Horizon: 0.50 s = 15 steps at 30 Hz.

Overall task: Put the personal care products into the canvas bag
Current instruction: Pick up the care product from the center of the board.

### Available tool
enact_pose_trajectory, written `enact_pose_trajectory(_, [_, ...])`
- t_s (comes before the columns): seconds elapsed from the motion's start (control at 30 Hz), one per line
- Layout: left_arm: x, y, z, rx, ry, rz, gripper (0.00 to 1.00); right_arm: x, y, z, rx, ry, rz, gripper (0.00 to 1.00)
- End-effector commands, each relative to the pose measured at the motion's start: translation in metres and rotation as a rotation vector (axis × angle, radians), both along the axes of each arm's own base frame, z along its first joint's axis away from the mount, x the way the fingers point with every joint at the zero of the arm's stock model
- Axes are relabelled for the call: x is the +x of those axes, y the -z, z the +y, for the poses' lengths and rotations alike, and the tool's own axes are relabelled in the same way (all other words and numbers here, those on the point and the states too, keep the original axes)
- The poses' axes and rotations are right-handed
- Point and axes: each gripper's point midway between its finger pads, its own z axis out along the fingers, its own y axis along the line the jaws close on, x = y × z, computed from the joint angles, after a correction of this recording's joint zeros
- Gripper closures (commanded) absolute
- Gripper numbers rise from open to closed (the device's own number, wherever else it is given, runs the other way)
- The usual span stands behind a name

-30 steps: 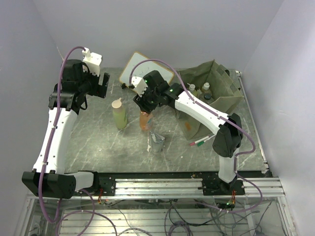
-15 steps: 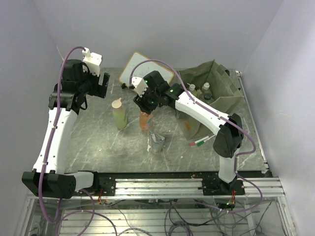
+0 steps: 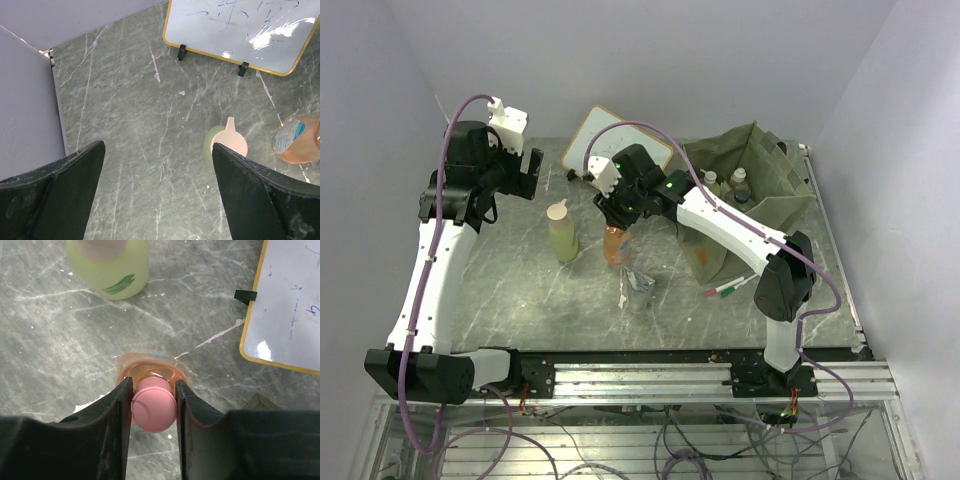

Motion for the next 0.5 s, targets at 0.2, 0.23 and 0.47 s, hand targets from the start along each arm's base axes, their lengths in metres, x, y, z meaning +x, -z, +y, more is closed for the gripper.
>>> enact_pose_trajectory(0.2, [0.001,-0.013,0.003,0.017,0.010,-0.060,0.00,0.015,-0.044,-0.015,0.037,0.014,-0.095,0.99])
enact_pose_trajectory(0.23, [0.001,-0.013,0.003,0.018,0.010,-0.062,0.00,0.016,-0.048,-0.015,0.038,0.009,-0.103,1.00])
enact_pose_trajectory(0.47, [0.000,-0.012,0.002,0.020,0.020,-0.066,0.01,0.020,-0.059,-0.021,0.037,-0.009,-0.121,1.00])
